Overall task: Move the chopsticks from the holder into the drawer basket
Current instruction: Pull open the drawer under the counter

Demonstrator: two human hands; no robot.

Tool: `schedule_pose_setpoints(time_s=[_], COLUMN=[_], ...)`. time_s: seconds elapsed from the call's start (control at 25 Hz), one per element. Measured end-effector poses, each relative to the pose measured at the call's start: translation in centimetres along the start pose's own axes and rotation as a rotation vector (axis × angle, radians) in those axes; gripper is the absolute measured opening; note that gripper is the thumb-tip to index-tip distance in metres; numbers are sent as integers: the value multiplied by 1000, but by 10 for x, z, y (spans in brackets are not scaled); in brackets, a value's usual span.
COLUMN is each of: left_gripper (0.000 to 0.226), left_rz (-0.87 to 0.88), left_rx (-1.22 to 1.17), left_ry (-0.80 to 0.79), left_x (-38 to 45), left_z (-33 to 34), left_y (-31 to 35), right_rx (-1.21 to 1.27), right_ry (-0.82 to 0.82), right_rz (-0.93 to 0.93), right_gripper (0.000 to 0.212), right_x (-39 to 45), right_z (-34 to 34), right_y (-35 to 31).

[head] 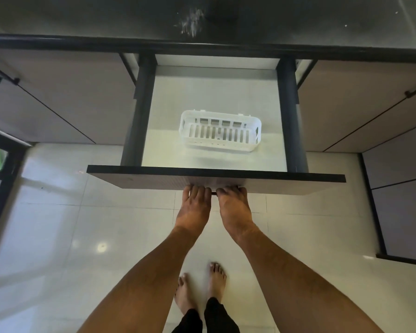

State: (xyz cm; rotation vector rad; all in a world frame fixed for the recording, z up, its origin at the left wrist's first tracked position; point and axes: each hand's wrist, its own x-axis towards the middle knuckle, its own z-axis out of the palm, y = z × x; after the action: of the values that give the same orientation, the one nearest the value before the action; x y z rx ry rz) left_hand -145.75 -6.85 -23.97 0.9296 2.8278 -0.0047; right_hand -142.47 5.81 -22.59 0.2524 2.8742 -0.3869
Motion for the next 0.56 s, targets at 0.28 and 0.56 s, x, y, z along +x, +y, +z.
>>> schedule_pose_setpoints(time_s=[0.28,0.56], left_gripper=[49,68], left_rz=[35,11], left_rx=[-17,2], left_ry=[31,-3], left_x=[-31,-47], left_z=[7,5], left_y=[8,14], right_rx=[-15,-54], right_ry=[3,-30], right_rz=[8,25], right_gripper=[40,39], right_x=[-34,-46], right_z=[5,8], right_y=[-4,-9])
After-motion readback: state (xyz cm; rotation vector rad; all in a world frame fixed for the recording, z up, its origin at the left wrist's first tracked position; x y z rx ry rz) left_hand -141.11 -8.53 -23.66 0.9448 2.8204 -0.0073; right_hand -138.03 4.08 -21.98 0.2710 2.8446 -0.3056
